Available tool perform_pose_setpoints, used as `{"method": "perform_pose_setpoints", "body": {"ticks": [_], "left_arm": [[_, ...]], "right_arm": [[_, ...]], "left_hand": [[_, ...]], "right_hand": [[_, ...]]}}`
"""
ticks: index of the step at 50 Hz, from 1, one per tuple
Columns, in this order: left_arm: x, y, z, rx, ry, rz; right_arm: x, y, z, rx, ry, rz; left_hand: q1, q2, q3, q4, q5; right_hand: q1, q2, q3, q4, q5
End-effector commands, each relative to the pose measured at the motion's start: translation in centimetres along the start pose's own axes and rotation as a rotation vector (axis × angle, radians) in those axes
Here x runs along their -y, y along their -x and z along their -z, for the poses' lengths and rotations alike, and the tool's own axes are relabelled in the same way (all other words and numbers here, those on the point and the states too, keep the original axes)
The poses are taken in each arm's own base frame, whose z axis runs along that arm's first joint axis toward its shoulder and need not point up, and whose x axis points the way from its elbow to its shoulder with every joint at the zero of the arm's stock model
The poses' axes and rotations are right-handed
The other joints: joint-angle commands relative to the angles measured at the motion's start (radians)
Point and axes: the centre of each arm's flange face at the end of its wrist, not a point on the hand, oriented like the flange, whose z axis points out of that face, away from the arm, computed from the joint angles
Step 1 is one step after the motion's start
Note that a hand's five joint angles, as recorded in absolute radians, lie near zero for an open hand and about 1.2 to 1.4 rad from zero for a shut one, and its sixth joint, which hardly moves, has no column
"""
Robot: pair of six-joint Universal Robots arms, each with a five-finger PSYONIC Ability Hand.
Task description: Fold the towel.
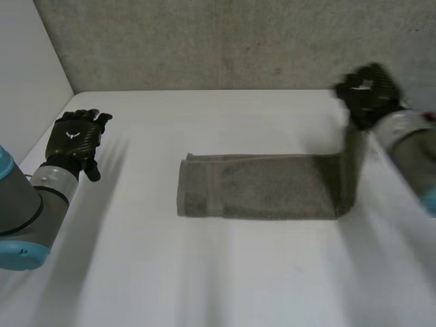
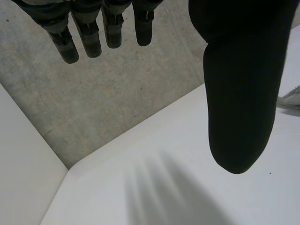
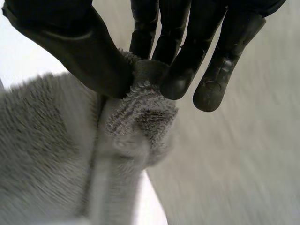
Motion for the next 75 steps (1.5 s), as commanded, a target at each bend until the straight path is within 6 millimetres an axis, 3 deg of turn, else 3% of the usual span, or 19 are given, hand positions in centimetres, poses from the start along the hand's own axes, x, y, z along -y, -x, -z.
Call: {"method": "perform_pose_setpoints", "body": {"ticks": [1, 3, 10, 29, 30, 31, 32, 33, 34, 39, 41, 42, 43, 44, 46, 52, 55, 63, 75], "left_arm": [[0.0, -0.1, 0.0, -0.003, 0.002, 0.000], [0.0, -0.2, 0.1, -0.005, 0.001, 0.000], [0.0, -0.4, 0.1, -0.010, 0.000, 0.000], [1.9, -2.1, 0.1, -0.052, -0.066, -0.007], [2.3, -2.5, 0.2, -0.063, -0.077, -0.007], [2.3, -2.5, 0.2, -0.063, -0.077, -0.007], [2.6, -3.0, 0.2, -0.073, -0.089, -0.008], [2.6, -3.0, 0.2, -0.073, -0.089, -0.008], [3.0, -3.4, 0.2, -0.085, -0.101, -0.008], [4.1, -5.2, 0.5, -0.132, -0.138, -0.007], [4.6, -5.8, 0.7, -0.147, -0.153, -0.006], [5.1, -6.5, 0.8, -0.165, -0.170, -0.001], [5.6, -7.2, 1.0, -0.182, -0.186, 0.010], [5.6, -7.2, 1.0, -0.182, -0.186, 0.011], [6.6, -8.8, 1.5, -0.226, -0.214, 0.035], [7.4, -12.2, 2.1, -0.316, -0.242, 0.086], [7.2, -14.4, 2.3, -0.366, -0.239, 0.112], [4.8, -18.3, 1.9, -0.451, -0.193, 0.137], [-0.1, -19.8, -0.4, -0.425, -0.093, 0.116]], "right_arm": [[7.0, 11.8, 1.3, 0.243, -0.198, 0.022], [7.6, 16.9, 2.4, 0.344, -0.243, 0.042], [6.5, 23.6, 3.9, 0.485, -0.280, 0.120], [8.6, 23.4, 3.9, 0.536, -0.360, -0.001], [8.3, 24.1, 4.2, 0.570, -0.364, 0.003], [8.3, 24.1, 4.2, 0.570, -0.364, 0.003], [7.7, 24.8, 4.5, 0.600, -0.349, 0.000], [7.6, 24.8, 4.5, 0.600, -0.349, 0.000], [7.2, 24.7, 4.4, 0.602, -0.329, -0.005], [7.7, 22.7, 4.6, 0.585, -0.315, -0.038], [8.8, 17.9, 4.6, 0.512, -0.308, -0.137], [8.8, 17.8, 4.6, 0.512, -0.308, -0.137], [8.9, 15.1, 4.5, 0.463, -0.296, -0.215], [9.0, 15.0, 4.5, 0.462, -0.296, -0.216], [8.0, 11.3, 4.4, 0.386, -0.245, -0.374], [4.2, 7.2, 4.8, 0.289, -0.105, -0.530], [1.3, 6.6, 5.2, 0.259, -0.021, -0.522], [-1.7, 8.5, 6.5, 0.295, 0.081, -0.486], [-4.6, 11.6, 6.2, 0.359, 0.171, -0.485]], "left_hand": [[0.005, 0.009, 0.007, 0.009, -0.024], [0.005, 0.009, 0.007, 0.009, -0.024], [0.005, 0.009, 0.007, 0.009, -0.024], [0.005, 0.009, 0.007, 0.009, -0.024], [0.005, 0.009, 0.007, 0.009, -0.024], [0.005, 0.009, 0.007, 0.009, -0.024], [0.005, 0.009, 0.007, 0.009, -0.024], [0.005, 0.009, 0.007, 0.009, -0.024], [0.005, 0.009, 0.007, 0.009, -0.024], [0.005, 0.009, 0.007, 0.009, -0.024], [0.005, 0.009, 0.007, 0.009, -0.024], [0.011, 0.015, 0.013, 0.015, -0.019], [0.019, 0.024, 0.022, 0.024, -0.010], [0.020, 0.024, 0.022, 0.024, -0.010], [0.025, 0.030, 0.028, 0.030, -0.004], [0.025, 0.030, 0.028, 0.030, -0.004], [0.025, 0.030, 0.028, 0.030, -0.004], [0.031, 0.036, 0.033, 0.036, 0.002], [0.067, 0.071, 0.069, 0.071, 0.037]], "right_hand": [[0.082, 0.097, 0.060, 0.061, 0.074], [0.082, 0.097, 0.060, 0.061, 0.074], [0.082, 0.097, 0.060, 0.061, 0.074], [0.082, 0.097, 0.060, 0.061, 0.074], [-0.423, -0.407, -0.445, -0.444, -0.431], [-0.428, -0.412, -0.450, -0.449, -0.436], [-0.963, -0.947, -0.985, -0.984, -0.971], [-0.968, -0.953, -0.990, -0.989, -0.976], [-1.140, -1.124, -1.162, -1.161, -1.148], [-1.140, -1.124, -1.162, -1.161, -1.148], [-1.140, -1.124, -1.162, -1.161, -1.148], [-1.140, -1.124, -1.162, -1.161, -1.148], [-1.140, -1.124, -1.162, -1.161, -1.148], [-1.140, -1.124, -1.162, -1.161, -1.148], [-1.140, -1.124, -1.162, -1.161, -1.148], [-1.140, -1.124, -1.162, -1.161, -1.148], [-1.140, -1.124, -1.162, -1.161, -1.148], [-1.140, -1.124, -1.162, -1.161, -1.148], [-1.044, -1.029, -1.067, -1.065, -1.053]]}}
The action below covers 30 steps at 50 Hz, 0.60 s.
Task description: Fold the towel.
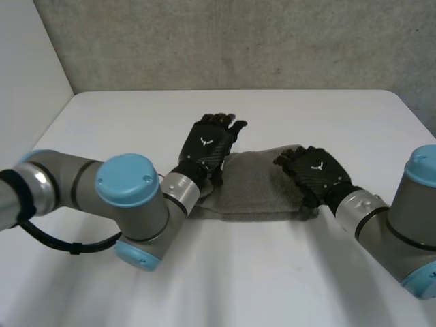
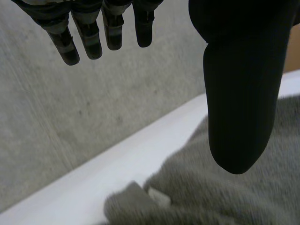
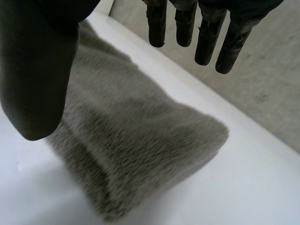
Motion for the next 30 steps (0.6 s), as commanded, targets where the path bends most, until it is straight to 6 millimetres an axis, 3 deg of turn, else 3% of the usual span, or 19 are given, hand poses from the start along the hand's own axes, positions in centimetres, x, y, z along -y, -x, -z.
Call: {"method": "perform_pose_setpoints", "body": {"ticks": [1, 5, 11, 13, 23, 30], "left_arm": [[-3.2, 0.8, -0.9, 0.058, 0.068, -0.004], [-4.6, 1.9, -0.8, 0.129, 0.126, -0.013], [-5.2, 3.7, -0.6, 0.233, 0.160, -0.049], [-5.5, 4.6, -0.1, 0.297, 0.188, -0.079], [-4.8, 4.3, 1.4, 0.345, 0.213, -0.096], [-4.9, 4.6, 2.1, 0.396, 0.233, -0.101]], "right_arm": [[-2.2, 0.3, -1.1, 0.018, 0.055, 0.011], [-3.4, 0.1, -1.5, -0.005, 0.097, 0.068], [-3.7, -0.7, -1.7, -0.072, 0.120, 0.128], [-3.8, -1.1, -2.0, -0.108, 0.112, 0.154], [-3.7, -1.1, -2.1, -0.118, 0.099, 0.162], [-3.0, -1.1, -1.9, -0.126, 0.074, 0.173]], "left_hand": [[0.061, 0.061, 0.062, 0.063, 0.055], [0.079, 0.079, 0.080, 0.081, 0.072], [0.079, 0.079, 0.080, 0.081, 0.072], [0.076, 0.076, 0.077, 0.078, 0.070], [0.070, 0.070, 0.071, 0.072, 0.064], [0.056, 0.056, 0.056, 0.058, 0.049]], "right_hand": [[0.107, 0.095, 0.101, 0.085, 0.106], [0.272, 0.260, 0.266, 0.250, 0.271], [0.399, 0.386, 0.392, 0.377, 0.398], [0.544, 0.532, 0.538, 0.523, 0.543], [1.134, 1.122, 1.128, 1.113, 1.133], [1.164, 1.152, 1.157, 1.142, 1.163]]}}
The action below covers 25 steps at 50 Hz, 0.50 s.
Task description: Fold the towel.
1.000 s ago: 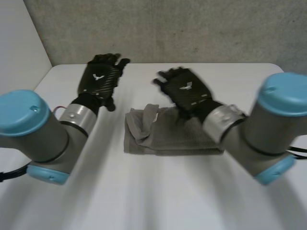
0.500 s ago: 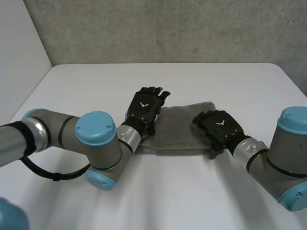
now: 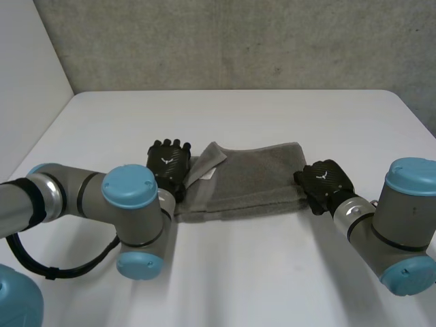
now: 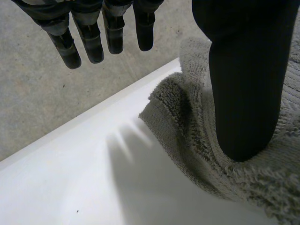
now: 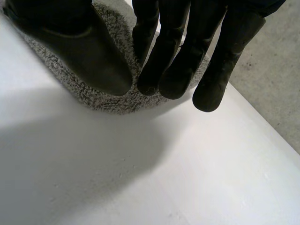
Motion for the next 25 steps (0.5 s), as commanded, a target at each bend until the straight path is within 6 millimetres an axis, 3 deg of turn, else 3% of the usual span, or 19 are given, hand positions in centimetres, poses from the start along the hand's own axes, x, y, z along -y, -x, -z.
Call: {"method": "perform_pose_setpoints", "body": {"ticks": [1, 4, 16, 20, 22, 24, 25], "left_arm": [[-0.1, 0.4, 0.4, 0.040, 0.015, -0.001], [0.0, 0.7, 0.5, 0.061, 0.017, 0.000], [3.7, 1.0, 0.7, 0.051, -0.080, 0.032], [4.3, 0.2, 0.5, -0.019, -0.111, 0.032], [4.7, -0.4, 0.6, -0.059, -0.126, 0.030], [5.0, -1.2, 0.6, -0.103, -0.146, 0.030], [5.0, -1.2, 0.6, -0.103, -0.146, 0.030]], "right_arm": [[0.5, -0.1, 0.2, -0.007, -0.018, 0.005], [0.8, -0.4, 0.4, -0.012, -0.026, 0.006], [0.8, -0.5, 0.6, -0.006, -0.020, 0.002], [0.7, -0.1, 0.8, 0.005, -0.012, 0.001], [0.7, 0.1, 0.9, 0.011, -0.012, 0.002], [0.6, 0.4, 1.1, 0.018, -0.009, 0.000], [0.6, 0.4, 1.1, 0.018, -0.009, 0.000]], "left_hand": [[0.019, 0.017, 0.018, 0.018, 0.049], [0.013, 0.011, 0.012, 0.012, 0.043], [-0.005, -0.006, -0.006, -0.006, 0.026], [-0.005, -0.006, -0.006, -0.006, 0.026], [-0.002, -0.003, -0.003, -0.003, 0.029], [0.001, 0.000, 0.000, 0.000, 0.032], [0.001, 0.000, 0.000, 0.000, 0.032]], "right_hand": [[0.230, 0.063, 0.060, 0.063, 0.077], [0.230, 0.063, 0.060, 0.063, 0.077], [0.230, 0.063, 0.060, 0.063, 0.077], [0.230, 0.063, 0.060, 0.063, 0.077], [0.120, -0.047, -0.051, -0.047, -0.033], [-0.266, -0.433, -0.437, -0.433, -0.419], [-0.268, -0.435, -0.438, -0.435, -0.421]]}}
